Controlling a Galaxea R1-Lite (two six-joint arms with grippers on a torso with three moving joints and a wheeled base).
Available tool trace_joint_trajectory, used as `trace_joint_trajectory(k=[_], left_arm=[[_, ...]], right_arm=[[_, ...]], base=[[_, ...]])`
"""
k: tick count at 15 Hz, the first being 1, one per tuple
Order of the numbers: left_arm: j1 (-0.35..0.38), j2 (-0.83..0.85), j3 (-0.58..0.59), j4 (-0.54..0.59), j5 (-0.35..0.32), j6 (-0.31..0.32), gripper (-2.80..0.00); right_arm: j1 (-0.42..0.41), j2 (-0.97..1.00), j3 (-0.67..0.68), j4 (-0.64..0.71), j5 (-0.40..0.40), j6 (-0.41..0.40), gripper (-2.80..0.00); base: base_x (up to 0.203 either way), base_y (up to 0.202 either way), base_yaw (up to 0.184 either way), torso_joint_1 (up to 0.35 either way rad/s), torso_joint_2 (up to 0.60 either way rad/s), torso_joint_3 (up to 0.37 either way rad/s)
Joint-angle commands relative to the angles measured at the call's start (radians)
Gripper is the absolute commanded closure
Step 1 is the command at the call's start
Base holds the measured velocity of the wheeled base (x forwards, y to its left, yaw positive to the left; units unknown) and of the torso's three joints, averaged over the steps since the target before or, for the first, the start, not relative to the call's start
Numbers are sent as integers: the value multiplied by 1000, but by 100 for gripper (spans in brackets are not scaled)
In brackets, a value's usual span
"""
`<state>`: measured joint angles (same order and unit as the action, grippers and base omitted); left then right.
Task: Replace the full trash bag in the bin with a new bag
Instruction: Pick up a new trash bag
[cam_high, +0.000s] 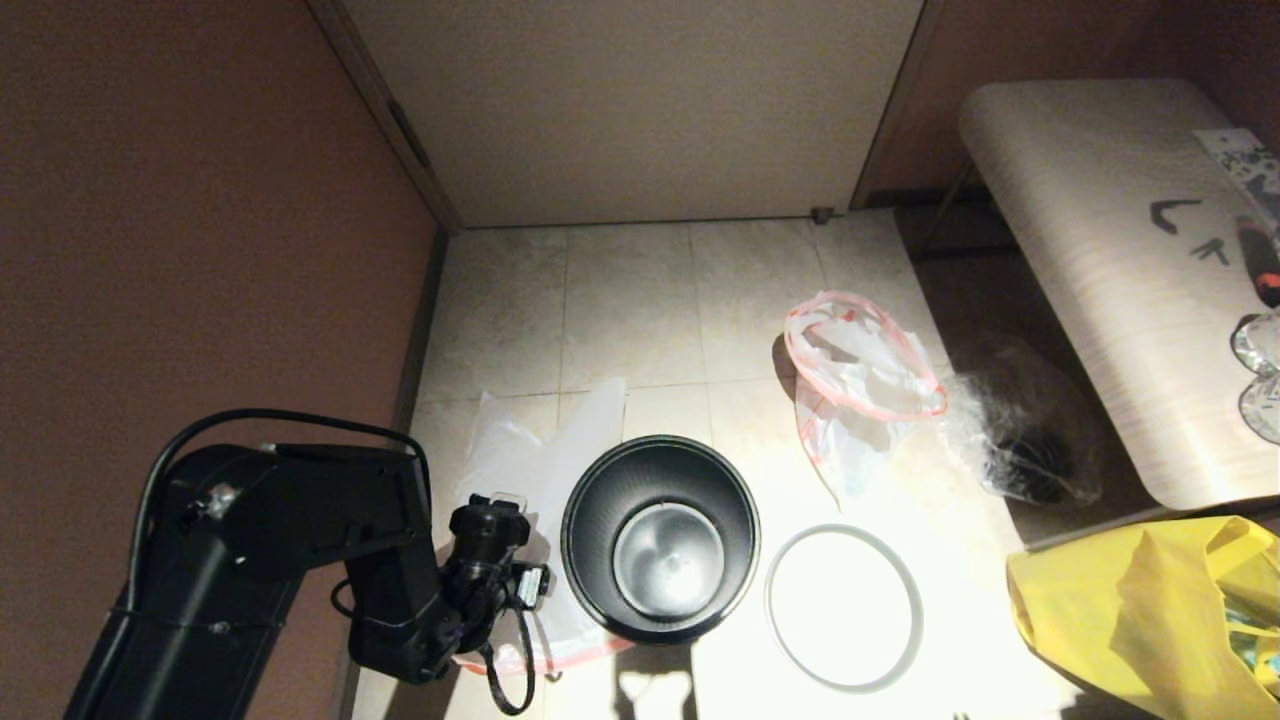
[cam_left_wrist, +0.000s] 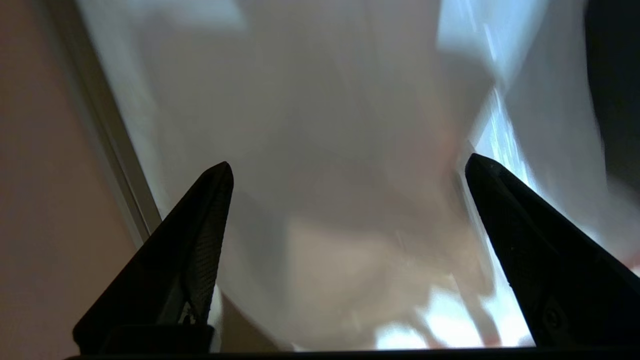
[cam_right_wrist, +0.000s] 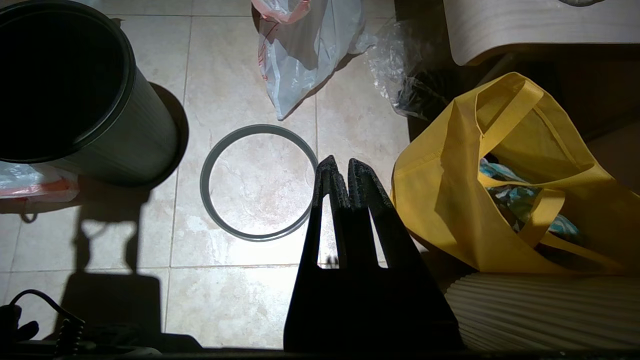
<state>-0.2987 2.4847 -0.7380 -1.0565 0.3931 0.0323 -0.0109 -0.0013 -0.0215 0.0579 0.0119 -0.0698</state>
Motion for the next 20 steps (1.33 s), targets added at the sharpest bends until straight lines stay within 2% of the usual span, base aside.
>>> trace_joint_trajectory(k=[1,3,8,12,13,20], left_arm=[[-5,3,-13,-39,18,11,-280],[-8,20,-43,-53,69,33,-280],[4,66,-86,-54,102,77,-280],[5,80,-110,-54,122,80,-280],[4,80,-110,-53,124,80,0],[6,80,-115,-48,132,87,0]], right_arm=[[0,1,0,0,0,-1,0],[0,1,0,0,0,-1,0],[0,1,0,1,0,-1,0],[0,1,0,0,0,-1,0],[0,1,0,0,0,-1,0],[0,1,0,0,0,-1,0]], base=[[0,0,0,0,0,0],[0,0,0,0,0,0],[0,0,0,0,0,0],[0,0,0,0,0,0],[0,0,0,0,0,0],[0,0,0,0,0,0]])
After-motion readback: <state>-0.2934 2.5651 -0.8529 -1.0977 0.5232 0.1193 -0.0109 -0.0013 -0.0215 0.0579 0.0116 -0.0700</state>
